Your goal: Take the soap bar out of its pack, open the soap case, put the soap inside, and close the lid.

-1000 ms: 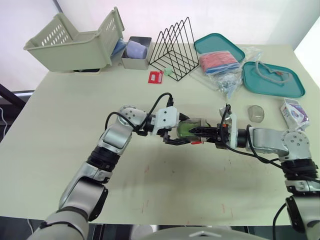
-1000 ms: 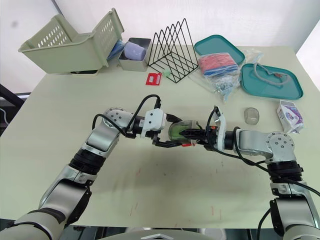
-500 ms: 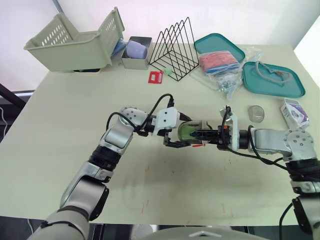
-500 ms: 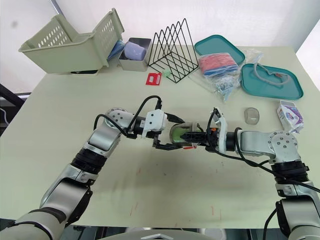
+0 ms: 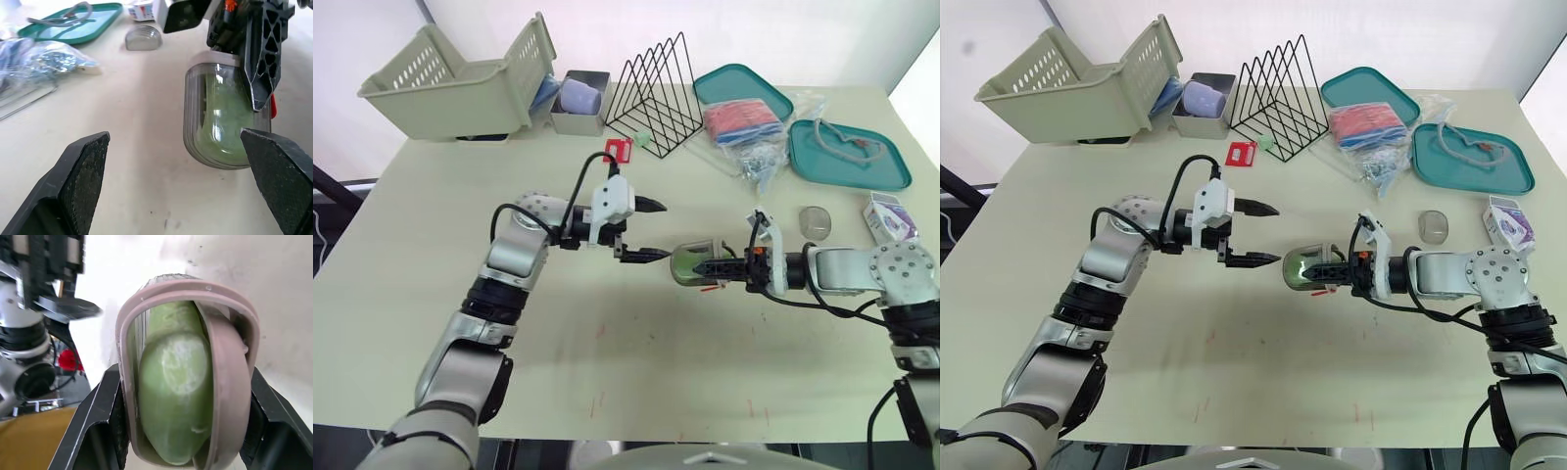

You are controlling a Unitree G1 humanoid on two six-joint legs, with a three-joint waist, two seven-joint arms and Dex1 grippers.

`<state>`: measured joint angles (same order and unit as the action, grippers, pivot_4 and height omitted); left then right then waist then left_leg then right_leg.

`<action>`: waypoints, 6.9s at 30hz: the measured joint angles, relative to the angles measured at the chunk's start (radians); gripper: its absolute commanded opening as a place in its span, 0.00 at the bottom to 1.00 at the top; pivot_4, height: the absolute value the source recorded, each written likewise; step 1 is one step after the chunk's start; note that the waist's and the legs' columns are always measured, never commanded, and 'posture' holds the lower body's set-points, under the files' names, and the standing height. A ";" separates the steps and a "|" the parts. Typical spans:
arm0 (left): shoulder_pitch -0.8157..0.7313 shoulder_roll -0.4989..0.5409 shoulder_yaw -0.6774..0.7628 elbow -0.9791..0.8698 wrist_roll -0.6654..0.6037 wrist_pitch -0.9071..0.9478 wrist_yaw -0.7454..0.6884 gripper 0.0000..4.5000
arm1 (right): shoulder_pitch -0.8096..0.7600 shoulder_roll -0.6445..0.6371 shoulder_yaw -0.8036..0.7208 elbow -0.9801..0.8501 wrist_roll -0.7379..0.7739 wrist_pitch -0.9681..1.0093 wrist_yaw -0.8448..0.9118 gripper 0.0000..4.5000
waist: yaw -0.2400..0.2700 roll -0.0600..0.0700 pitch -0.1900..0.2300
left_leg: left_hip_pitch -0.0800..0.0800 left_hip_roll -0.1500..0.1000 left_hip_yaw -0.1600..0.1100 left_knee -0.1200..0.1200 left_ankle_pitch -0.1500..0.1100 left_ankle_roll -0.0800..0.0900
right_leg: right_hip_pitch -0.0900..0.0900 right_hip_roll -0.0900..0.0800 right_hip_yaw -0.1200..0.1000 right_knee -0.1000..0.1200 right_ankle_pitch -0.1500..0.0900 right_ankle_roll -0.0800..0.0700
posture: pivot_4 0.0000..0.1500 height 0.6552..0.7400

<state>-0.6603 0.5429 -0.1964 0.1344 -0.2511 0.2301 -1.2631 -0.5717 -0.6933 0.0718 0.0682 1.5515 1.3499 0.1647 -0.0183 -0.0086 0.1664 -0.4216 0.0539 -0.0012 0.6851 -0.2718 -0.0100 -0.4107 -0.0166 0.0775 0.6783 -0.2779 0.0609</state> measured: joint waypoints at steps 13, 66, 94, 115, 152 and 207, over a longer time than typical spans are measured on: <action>0.038 -0.013 -0.003 -0.093 -0.059 0.124 0.028 1.00 | -0.323 -0.345 0.381 -0.155 -0.799 -0.301 0.780 0.46 | 0.004 0.002 0.001 | -0.001 0.000 -0.001 0.000 0.000 0.000 | -0.001 0.000 -0.002 -0.001 0.000 0.000 | 1.00 1.00; -0.011 -0.288 -0.168 0.033 0.111 0.056 0.251 0.64 | -0.425 -0.161 0.674 -0.350 -1.671 -0.414 1.140 0.46 | -0.014 0.002 0.001 | 0.005 0.000 -0.002 0.001 0.000 0.000 | 0.004 0.000 -0.002 0.002 0.000 -0.001 | 1.00 1.00; -0.034 -0.290 -0.168 0.075 0.149 -0.002 0.195 0.45 | -0.360 -0.103 0.618 -0.301 -1.663 -0.436 1.130 0.98 | -0.013 0.003 0.001 | 0.004 -0.001 -0.002 0.001 0.000 0.000 | 0.003 -0.001 -0.002 0.001 0.000 -0.001 | 1.00 1.00; 0.049 -0.198 -0.089 0.033 0.054 -0.064 0.110 0.45 | 0.092 -0.065 -0.084 -0.145 -1.191 -0.813 1.098 0.98 | -0.009 0.002 0.001 | 0.004 -0.001 -0.001 0.001 0.000 0.000 | 0.004 -0.001 -0.001 0.001 0.000 0.000 | 1.00 1.00; 0.246 -0.170 -0.116 -0.096 -0.046 -0.074 0.043 0.45 | 0.692 -0.170 -0.645 -0.061 -1.073 -1.200 0.882 0.98 | 0.007 0.003 0.001 | 0.008 -0.001 -0.001 0.001 0.000 0.000 | 0.007 0.000 0.000 0.000 0.000 0.000 | 1.00 1.00; 0.204 -0.209 -0.129 -0.054 -0.008 -0.108 0.077 0.45 | -0.518 -0.025 0.083 0.544 -1.297 0.090 0.294 0.98 | 0.004 0.006 0.000 | 0.003 -0.001 0.004 0.000 0.000 0.000 | 0.000 -0.001 0.003 0.001 0.000 0.000 | 1.00 1.00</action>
<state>-0.4567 0.3335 -0.3253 0.0807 -0.2588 0.1225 -1.1860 -1.0902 -0.7180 0.1552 0.6122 0.2549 1.4396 0.4584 -0.0144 -0.0030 0.1666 -0.4186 0.0529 0.0024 0.6846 -0.2717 -0.0101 -0.4105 -0.0173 0.0805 0.6796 -0.2779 0.0606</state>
